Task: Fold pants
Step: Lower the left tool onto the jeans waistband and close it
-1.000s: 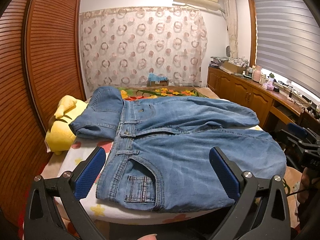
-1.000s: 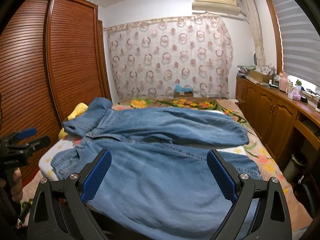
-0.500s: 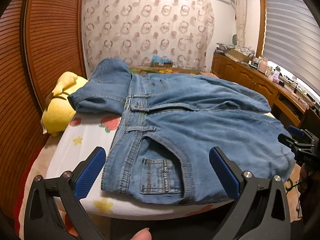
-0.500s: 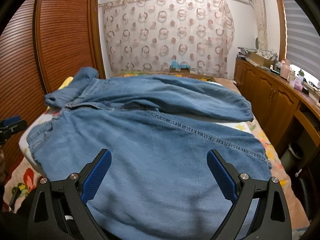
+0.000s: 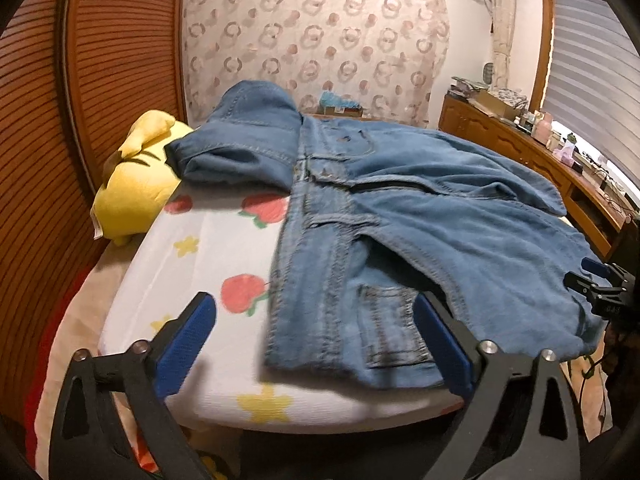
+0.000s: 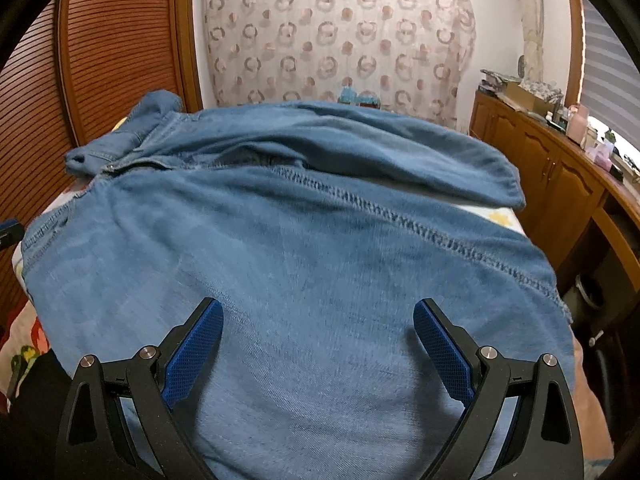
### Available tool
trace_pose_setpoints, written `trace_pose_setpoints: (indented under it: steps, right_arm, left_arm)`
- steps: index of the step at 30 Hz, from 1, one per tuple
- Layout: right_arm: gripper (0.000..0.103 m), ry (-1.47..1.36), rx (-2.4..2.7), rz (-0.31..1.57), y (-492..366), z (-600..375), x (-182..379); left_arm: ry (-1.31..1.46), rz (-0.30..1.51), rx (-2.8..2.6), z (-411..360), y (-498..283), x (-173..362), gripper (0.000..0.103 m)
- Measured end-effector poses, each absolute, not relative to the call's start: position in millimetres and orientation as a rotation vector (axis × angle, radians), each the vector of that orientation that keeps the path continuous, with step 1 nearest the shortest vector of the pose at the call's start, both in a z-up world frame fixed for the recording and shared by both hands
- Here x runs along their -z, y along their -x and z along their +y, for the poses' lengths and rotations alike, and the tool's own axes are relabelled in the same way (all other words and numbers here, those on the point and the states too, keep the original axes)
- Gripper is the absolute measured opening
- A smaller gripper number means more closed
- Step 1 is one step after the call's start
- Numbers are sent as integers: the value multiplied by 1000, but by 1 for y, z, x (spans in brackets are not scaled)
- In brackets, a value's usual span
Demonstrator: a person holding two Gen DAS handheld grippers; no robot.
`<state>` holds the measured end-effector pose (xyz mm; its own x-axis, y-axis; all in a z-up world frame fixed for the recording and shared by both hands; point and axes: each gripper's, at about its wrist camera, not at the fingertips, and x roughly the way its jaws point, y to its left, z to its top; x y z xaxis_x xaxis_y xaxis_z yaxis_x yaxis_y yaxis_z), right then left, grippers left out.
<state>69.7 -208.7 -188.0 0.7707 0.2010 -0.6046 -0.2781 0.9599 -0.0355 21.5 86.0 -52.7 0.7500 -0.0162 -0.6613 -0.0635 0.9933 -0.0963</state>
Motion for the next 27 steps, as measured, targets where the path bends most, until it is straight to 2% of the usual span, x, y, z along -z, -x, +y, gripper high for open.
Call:
trace_pose_setpoints:
  steps: [4, 10, 15, 19, 22, 24, 25, 27]
  right_arm:
    - [97, 141, -257, 643, -68, -207, 185]
    - [97, 130, -255, 609, -58, -210, 188]
    - [99, 125, -260, 592, -61, -214, 196]
    - [100, 127, -258, 593, -69, -210, 196]
    - [100, 127, -258, 594, -69, -210, 196]
    - [100, 127, -258, 596, -70, -210, 195]
    - [100, 128, -258, 596, -70, -210, 195]
    - [100, 128, -259, 597, -71, -211, 195]
  left_arm:
    - [142, 752, -23, 100, -21, 65, 79]
    - [154, 792, -32, 108, -19, 84, 74]
    - [128, 788, -11, 103, -18, 85, 63]
    - [126, 786, 1, 103, -17, 85, 61]
    - [126, 782, 24, 102, -16, 84, 53]
    - [131, 780, 50, 100, -16, 84, 41]
    - [132, 780, 54, 98, -15, 83, 39]
    - [139, 770, 69, 96, -14, 81, 30]
